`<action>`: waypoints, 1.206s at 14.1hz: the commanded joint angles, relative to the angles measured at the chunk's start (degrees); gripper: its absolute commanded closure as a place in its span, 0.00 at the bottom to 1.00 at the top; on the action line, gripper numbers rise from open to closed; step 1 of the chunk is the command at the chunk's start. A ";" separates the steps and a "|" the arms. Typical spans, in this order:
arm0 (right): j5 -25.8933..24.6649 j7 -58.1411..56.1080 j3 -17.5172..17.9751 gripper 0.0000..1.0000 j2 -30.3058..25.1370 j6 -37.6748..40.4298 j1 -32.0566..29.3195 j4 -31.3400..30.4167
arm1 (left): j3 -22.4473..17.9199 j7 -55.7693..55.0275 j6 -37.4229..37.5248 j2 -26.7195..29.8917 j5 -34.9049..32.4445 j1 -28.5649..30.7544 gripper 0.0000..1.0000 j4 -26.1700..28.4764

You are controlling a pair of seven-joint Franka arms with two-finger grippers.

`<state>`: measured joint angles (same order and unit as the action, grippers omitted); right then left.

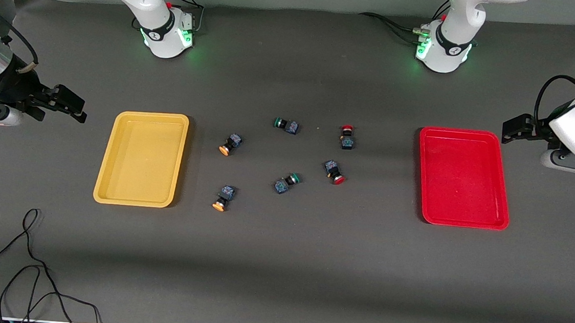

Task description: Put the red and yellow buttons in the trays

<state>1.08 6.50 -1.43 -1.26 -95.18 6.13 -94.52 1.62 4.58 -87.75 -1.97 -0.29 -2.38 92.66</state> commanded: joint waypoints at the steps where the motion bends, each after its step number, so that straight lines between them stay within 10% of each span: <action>1: -0.11 0.37 -0.51 0.00 -0.23 1.75 0.46 -0.13 | -0.65 0.51 -0.94 0.83 -0.41 -0.78 0.00 1.29; 6: -0.38 6.99 -0.16 0.00 1.60 1.58 3.96 -0.83 | -0.65 0.60 -1.28 0.48 -0.41 -0.87 0.00 1.29; 11: -0.12 30.61 -0.16 0.00 2.75 -13.49 14.50 -15.74 | -0.12 -0.45 -1.55 0.21 0.81 -2.27 0.00 2.43; 17: -0.03 48.94 0.28 0.00 13.37 -34.60 23.74 -28.16 | 1.89 -17.11 -15.32 4.78 3.80 -15.08 0.00 19.20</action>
<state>1.12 51.47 -0.88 9.76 -125.07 27.89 -120.46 2.95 -4.71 -97.63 -1.65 3.34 -11.98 103.94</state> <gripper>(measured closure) 0.000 0.000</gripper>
